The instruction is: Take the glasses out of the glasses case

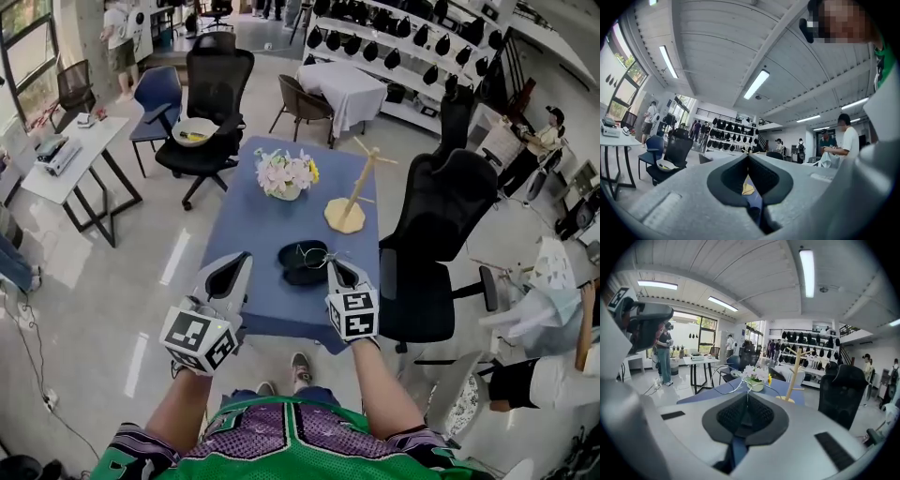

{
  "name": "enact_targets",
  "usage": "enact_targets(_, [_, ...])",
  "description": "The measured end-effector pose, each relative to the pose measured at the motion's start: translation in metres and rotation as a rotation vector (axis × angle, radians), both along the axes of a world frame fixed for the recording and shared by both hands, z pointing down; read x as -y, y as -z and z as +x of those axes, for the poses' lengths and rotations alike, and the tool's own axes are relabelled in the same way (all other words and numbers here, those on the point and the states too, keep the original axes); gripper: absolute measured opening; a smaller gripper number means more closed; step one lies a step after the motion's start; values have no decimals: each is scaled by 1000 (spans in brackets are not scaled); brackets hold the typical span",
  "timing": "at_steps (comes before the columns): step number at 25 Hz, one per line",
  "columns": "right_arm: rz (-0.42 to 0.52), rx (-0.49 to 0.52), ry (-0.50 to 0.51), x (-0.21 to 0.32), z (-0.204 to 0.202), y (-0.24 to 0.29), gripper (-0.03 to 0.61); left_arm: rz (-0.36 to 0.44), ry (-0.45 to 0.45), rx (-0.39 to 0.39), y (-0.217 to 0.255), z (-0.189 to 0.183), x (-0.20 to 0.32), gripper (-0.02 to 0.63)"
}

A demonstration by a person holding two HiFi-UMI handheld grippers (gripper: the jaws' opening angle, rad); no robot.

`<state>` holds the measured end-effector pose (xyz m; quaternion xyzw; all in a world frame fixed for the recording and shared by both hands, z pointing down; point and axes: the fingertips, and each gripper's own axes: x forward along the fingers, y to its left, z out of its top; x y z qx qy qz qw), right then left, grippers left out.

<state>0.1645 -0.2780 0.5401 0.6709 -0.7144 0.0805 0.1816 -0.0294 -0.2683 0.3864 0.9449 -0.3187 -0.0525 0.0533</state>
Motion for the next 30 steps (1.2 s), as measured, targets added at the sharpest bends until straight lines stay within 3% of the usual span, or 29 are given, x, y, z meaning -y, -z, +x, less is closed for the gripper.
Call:
enact_targets(14, [182, 83, -90, -69, -4, 75, 6, 35, -94, -5, 16, 16, -21, 15])
enact_targets(30, [379, 189, -113, -105, 7, 163, 6, 83, -94, -42, 49, 12, -23, 15])
